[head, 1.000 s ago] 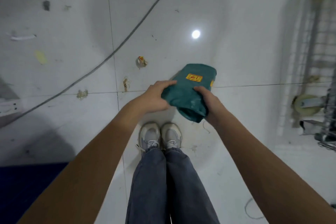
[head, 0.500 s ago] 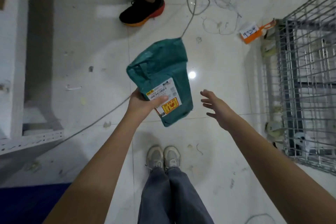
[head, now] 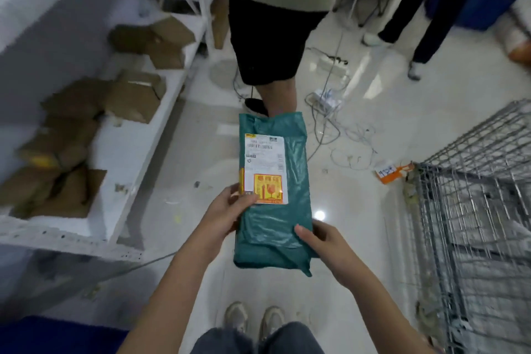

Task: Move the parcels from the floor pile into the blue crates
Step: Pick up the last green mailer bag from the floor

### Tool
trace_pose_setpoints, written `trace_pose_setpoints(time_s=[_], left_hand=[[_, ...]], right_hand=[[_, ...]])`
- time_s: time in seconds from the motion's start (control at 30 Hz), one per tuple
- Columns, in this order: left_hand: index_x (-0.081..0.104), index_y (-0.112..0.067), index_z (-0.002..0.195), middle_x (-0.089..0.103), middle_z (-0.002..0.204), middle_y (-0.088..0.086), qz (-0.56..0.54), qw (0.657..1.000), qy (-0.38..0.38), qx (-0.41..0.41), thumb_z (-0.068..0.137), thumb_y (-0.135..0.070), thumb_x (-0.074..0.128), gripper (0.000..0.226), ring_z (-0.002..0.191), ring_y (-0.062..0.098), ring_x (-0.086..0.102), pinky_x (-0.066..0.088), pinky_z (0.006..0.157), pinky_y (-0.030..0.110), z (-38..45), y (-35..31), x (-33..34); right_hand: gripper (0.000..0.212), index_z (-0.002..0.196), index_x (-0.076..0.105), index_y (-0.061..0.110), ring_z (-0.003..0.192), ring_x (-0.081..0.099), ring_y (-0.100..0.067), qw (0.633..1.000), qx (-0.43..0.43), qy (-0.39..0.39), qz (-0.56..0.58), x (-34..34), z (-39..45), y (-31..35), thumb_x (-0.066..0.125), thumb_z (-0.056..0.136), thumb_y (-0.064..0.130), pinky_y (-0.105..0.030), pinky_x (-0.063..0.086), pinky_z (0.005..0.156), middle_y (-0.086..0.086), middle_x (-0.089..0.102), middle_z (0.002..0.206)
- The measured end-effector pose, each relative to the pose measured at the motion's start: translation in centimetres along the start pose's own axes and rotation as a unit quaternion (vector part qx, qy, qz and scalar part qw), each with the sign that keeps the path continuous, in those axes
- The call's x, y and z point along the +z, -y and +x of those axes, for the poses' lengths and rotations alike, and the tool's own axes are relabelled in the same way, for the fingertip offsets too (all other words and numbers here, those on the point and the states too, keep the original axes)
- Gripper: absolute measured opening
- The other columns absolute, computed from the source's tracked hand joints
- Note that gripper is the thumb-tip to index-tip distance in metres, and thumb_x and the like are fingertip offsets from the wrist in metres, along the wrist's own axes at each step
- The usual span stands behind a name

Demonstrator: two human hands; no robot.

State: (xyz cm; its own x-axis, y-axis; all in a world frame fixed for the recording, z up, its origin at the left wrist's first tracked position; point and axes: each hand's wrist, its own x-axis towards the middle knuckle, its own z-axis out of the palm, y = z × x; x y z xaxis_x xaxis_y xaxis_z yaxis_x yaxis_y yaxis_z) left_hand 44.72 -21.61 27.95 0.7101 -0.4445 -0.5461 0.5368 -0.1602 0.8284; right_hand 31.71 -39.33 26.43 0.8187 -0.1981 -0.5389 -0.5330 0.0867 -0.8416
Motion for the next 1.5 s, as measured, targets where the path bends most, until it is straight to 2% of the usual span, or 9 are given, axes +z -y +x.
trace_pose_setpoints(time_s=[0.17,0.33,0.57,0.67,0.77,1.0,1.13,1.37,1.5], left_hand=[[0.056,-0.024,0.123,0.069,0.114,-0.003,-0.019,0.999,-0.043,0.013,0.08,-0.026,0.071,0.045,0.101,0.015,0.068,0.055,0.088,0.034,-10.1,-1.5,-2.1],[0.054,-0.027,0.118,0.068,0.11,-0.006,-0.017,0.996,-0.084,0.012,0.08,-0.022,0.072,0.043,0.095,0.005,0.068,0.054,0.074,0.018,-18.1,-1.2,-5.0],[0.055,-0.02,0.125,0.071,0.11,-0.003,-0.103,0.973,-0.206,0.033,0.076,-0.021,0.073,0.052,0.098,0.011,0.069,0.055,0.078,0.02,-26.1,1.5,-5.9],[0.057,-0.018,0.126,0.072,0.11,-0.003,-0.154,0.945,-0.283,0.05,0.076,-0.023,0.072,0.053,0.099,0.011,0.069,0.055,0.08,0.021,-28.8,3.5,-4.8],[0.06,-0.02,0.121,0.072,0.108,-0.006,-0.207,0.903,-0.37,0.067,0.078,-0.022,0.072,0.045,0.094,0.007,0.07,0.053,0.072,0.015,-31.8,5.6,-3.5],[0.056,-0.023,0.126,0.069,0.113,-0.009,-0.285,0.819,-0.49,0.088,0.083,-0.023,0.068,0.045,0.098,0.004,0.066,0.054,0.071,0.014,-39.2,10.7,-4.4],[0.055,-0.033,0.121,0.07,0.095,-0.023,-0.329,0.773,-0.533,0.098,0.081,-0.025,0.071,0.044,0.09,0.0,0.068,0.055,0.067,0.015,-43.4,13.9,-6.1],[0.059,-0.016,0.124,0.07,0.101,-0.01,-0.352,0.732,-0.579,0.074,0.083,-0.018,0.069,0.042,0.078,-0.003,0.069,0.051,0.058,0.011,-51.4,21.1,-13.0],[0.06,-0.009,0.122,0.068,0.089,-0.011,-0.344,0.717,-0.605,0.036,0.085,-0.009,0.066,0.037,0.065,-0.01,0.066,0.048,0.055,0.005,-54.3,25.6,-17.4]], right_hand=[[0.047,0.099,0.062,0.035,0.089,0.068,0.0,0.998,-0.062,0.007,-0.011,4.6,-5.3,4.3,0.069,0.059,0.06,-0.014,0.054,0.065,0.019,0.072,0.095],[0.043,0.099,0.063,0.033,0.087,0.069,-0.001,0.993,-0.088,0.063,-0.041,8.2,-9.1,6.8,0.068,0.062,0.055,-0.013,0.054,0.064,0.02,0.072,0.095],[0.023,0.099,0.063,0.033,0.086,0.068,-0.002,0.969,-0.125,0.168,-0.131,12.1,-11.5,7.6,0.061,0.079,0.045,-0.015,0.053,0.061,0.015,0.072,0.094],[0.016,0.103,0.062,0.028,0.089,0.067,0.003,0.952,-0.13,0.233,-0.148,13.7,-11.7,7.0,0.057,0.088,0.032,-0.013,0.053,0.066,0.013,0.071,0.099],[0.026,0.11,0.059,0.03,0.095,0.064,0.007,0.928,-0.138,0.298,-0.176,15.8,-12.9,6.6,0.053,0.087,0.039,-0.01,0.051,0.072,0.016,0.067,0.108],[0.013,0.1,0.06,0.041,0.094,0.063,0.009,0.865,-0.148,0.411,-0.248,22.3,-16.9,4.4,0.053,0.089,0.041,-0.009,0.052,0.071,0.022,0.067,0.104],[0.015,0.102,0.062,0.035,0.094,0.065,0.003,0.831,-0.147,0.459,-0.279,27.0,-19.4,2.7,0.051,0.092,0.037,-0.015,0.054,0.072,0.015,0.069,0.105],[0.015,0.106,0.061,0.024,0.091,0.066,0.005,0.784,-0.117,0.523,-0.313,39.0,-24.3,-2.6,0.05,0.096,0.02,-0.011,0.052,0.072,0.012,0.068,0.105],[0.012,0.098,0.057,0.035,0.086,0.065,0.009,0.769,-0.081,0.531,-0.346,45.1,-26.2,-6.5,0.051,0.095,0.025,-0.008,0.05,0.068,0.017,0.065,0.101]])
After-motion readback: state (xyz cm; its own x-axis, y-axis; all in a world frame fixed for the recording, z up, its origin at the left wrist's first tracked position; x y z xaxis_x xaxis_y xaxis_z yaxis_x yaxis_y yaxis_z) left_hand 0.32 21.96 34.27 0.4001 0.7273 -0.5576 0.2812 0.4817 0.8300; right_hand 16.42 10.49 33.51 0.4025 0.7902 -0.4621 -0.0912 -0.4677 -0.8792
